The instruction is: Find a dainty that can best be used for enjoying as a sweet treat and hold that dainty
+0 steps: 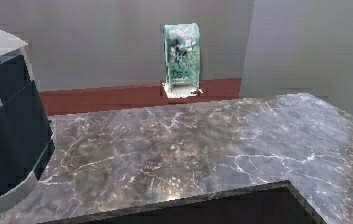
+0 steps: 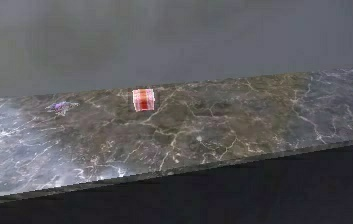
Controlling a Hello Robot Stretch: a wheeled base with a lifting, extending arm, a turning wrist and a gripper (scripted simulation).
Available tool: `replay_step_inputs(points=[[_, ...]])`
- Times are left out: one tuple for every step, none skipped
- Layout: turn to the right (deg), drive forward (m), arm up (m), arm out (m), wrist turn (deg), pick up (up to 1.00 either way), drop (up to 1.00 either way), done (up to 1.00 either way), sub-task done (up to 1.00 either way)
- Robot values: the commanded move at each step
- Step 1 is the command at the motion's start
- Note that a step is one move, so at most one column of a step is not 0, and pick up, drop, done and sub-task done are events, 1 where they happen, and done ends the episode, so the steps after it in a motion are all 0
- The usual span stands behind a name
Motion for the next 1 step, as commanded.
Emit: replay_step_inputs(points=[[0.0,0.00,0.50,0.00,0.0,0.00,0.00,0.00,0.00]])
